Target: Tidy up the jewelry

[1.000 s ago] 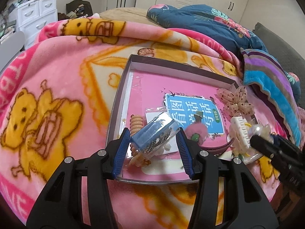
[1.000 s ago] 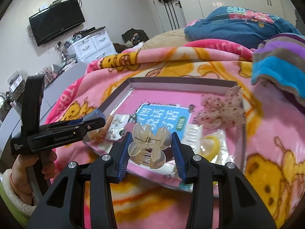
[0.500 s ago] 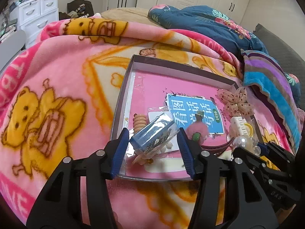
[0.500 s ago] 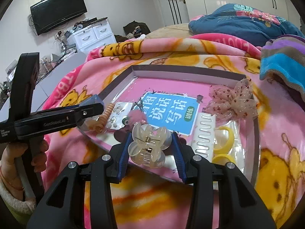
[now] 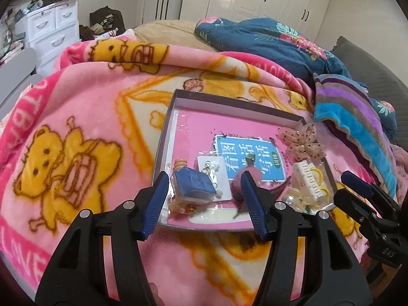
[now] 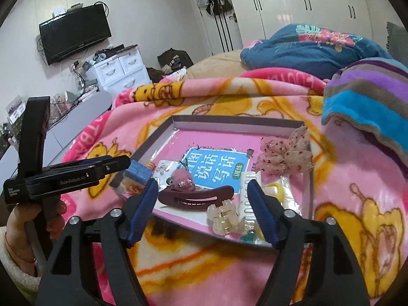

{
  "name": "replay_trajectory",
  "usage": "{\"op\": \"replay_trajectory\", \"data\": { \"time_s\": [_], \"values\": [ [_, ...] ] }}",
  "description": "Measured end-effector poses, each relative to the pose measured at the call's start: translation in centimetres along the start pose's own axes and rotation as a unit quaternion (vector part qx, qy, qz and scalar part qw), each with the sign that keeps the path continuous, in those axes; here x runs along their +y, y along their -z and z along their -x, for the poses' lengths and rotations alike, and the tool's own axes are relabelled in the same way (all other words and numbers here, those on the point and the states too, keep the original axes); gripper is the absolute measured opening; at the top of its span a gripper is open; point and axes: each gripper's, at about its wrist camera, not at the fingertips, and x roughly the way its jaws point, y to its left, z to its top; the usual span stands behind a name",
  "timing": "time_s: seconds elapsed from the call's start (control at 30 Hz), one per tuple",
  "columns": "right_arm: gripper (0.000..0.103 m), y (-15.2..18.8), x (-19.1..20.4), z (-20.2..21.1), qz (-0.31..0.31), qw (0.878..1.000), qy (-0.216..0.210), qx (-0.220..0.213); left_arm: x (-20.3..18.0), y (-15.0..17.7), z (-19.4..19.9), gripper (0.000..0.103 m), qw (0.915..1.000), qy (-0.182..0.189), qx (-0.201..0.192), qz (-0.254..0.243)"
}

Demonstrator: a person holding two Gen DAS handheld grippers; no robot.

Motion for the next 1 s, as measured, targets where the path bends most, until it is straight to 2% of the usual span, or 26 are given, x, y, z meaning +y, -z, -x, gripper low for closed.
{"op": "replay_trajectory", "data": {
  "time_s": [0.1, 0.27, 0.37, 0.43, 0.7, 1.0],
  "values": [
    [0.086, 0.1, 0.3, 1.5, -0.001, 1.000, 0.000, -0.013, -0.3, 0.3, 1.3, 0.057, 1.0000, 0.001, -0.008, -0.004],
    [0.090, 0.4, 1.2, 4.2, 0.010, 0.999, 0.005, -0.033, -0.5, 0.9, 4.0, 0.069, 0.9997, 0.004, -0.025, -0.003],
    [0.098, 0.9, 1.5, 5.6, 0.014, 0.999, 0.014, -0.046, -0.7, 1.7, 5.7, 0.081, 0.9993, 0.004, -0.036, -0.006],
    [0.098, 1.3, 1.9, 6.5, 0.017, 0.998, 0.017, -0.057, -0.7, 2.3, 6.6, 0.094, 0.9991, 0.006, -0.041, -0.008],
    [0.099, 3.7, 2.5, 7.9, 0.025, 0.998, 0.031, -0.057, -0.8, 5.7, 8.9, 0.094, 0.9983, -0.009, -0.048, -0.030],
    [0.099, 6.5, 2.8, 7.5, 0.011, 0.999, 0.041, -0.024, -0.8, 8.5, 9.3, 0.094, 0.9987, 0.000, -0.045, -0.024]
  ]
}}
